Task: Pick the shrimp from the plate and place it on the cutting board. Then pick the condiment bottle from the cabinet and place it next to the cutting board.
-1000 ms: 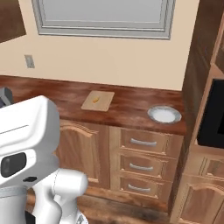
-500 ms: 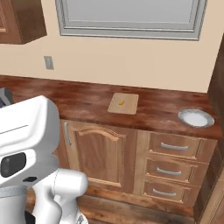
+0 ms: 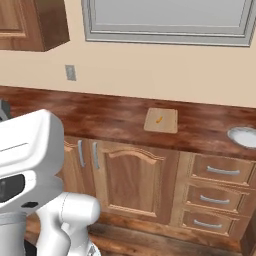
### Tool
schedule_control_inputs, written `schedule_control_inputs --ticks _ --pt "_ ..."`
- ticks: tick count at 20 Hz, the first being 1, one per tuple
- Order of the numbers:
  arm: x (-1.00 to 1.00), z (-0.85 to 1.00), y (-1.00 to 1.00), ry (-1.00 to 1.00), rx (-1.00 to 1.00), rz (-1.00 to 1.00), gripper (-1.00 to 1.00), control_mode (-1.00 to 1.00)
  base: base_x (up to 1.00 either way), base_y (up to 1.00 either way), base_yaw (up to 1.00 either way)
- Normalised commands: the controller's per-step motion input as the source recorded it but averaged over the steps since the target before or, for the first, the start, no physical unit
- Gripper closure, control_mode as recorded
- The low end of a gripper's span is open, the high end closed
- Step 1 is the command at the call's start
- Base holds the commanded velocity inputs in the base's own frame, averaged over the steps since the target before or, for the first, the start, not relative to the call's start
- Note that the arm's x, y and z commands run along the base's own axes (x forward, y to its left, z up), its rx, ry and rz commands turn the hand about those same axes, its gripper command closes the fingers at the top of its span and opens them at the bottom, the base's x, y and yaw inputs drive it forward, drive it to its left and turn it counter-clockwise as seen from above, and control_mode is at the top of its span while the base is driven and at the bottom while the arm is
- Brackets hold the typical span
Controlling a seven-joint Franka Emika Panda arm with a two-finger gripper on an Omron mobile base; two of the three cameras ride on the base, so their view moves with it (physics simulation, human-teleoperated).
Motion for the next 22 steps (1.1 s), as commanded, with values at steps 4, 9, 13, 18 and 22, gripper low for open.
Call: schedule_control_inputs --ticks 4,9,13,18,22 --pt "0.0 0.0 0.0 0.0 0.0 0.0 1.0 1.0 0.12 0.18 0.0" --pt "0.0 0.0 0.0 0.0 0.0 0.0 1.0 1.0 0.35 0.07 0.0" --pt "0.0 0.0 0.0 0.0 0.0 0.0 1.0 1.0 0.41 0.1 0.0" --pt "0.0 0.0 0.0 0.0 0.0 0.0 1.0 1.0 0.47 0.16 0.0" --pt "0.0 0.0 0.0 0.0 0.0 0.0 1.0 1.0 0.5 0.09 -0.01"
